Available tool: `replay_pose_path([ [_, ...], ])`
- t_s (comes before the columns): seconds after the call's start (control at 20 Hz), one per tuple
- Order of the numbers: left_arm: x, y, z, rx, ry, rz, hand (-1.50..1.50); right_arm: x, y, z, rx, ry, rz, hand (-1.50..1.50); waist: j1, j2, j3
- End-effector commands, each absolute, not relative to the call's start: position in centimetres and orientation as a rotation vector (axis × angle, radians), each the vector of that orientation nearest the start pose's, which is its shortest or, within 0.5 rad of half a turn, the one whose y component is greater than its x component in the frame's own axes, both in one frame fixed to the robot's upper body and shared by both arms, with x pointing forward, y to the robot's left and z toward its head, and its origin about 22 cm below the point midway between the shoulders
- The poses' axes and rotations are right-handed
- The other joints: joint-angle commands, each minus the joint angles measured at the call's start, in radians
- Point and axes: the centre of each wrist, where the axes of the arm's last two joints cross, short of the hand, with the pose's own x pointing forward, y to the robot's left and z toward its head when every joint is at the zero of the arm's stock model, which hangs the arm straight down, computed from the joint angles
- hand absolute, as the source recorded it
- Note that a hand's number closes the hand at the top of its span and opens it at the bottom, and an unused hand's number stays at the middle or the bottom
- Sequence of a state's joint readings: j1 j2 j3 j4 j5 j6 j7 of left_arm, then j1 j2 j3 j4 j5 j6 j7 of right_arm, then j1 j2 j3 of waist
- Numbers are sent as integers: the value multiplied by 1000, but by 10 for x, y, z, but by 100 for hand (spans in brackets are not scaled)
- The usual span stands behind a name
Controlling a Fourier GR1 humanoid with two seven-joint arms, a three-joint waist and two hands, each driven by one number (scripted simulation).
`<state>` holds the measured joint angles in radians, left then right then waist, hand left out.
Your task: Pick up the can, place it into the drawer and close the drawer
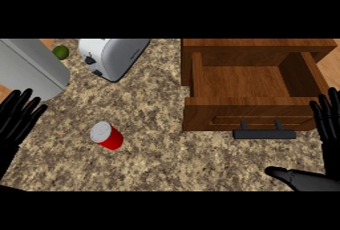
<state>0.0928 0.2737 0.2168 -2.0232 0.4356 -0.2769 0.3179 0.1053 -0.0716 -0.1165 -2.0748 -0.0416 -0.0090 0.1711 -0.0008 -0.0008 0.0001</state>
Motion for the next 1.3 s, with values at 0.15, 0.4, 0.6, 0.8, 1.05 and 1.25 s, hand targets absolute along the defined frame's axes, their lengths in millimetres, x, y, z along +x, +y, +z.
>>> replay_pose_path([
  [0.15,212,313,91,-145,-1622,-172,-150,191,-277,117,-177,-1817,-69,-150,-1,0,0],
  [0.4,204,278,38,-120,-1590,-187,-150,175,-286,91,-169,-1832,-79,-150,-5,0,0],
  [0.6,195,279,28,-104,-1565,-162,-150,170,-288,106,-185,-1833,-83,-150,-1,0,0],
  [0.8,211,275,8,-66,-1558,-198,-150,180,-286,112,-196,-1821,-80,-150,-1,1,0],
  [1.05,208,298,-23,-30,-1557,-148,-150,172,-285,128,-185,-1839,-82,-150,-1,1,-1],
  [1.25,228,287,-37,-15,-1534,-130,-150,172,-287,122,-188,-1836,-80,-150,-2,1,0],
])
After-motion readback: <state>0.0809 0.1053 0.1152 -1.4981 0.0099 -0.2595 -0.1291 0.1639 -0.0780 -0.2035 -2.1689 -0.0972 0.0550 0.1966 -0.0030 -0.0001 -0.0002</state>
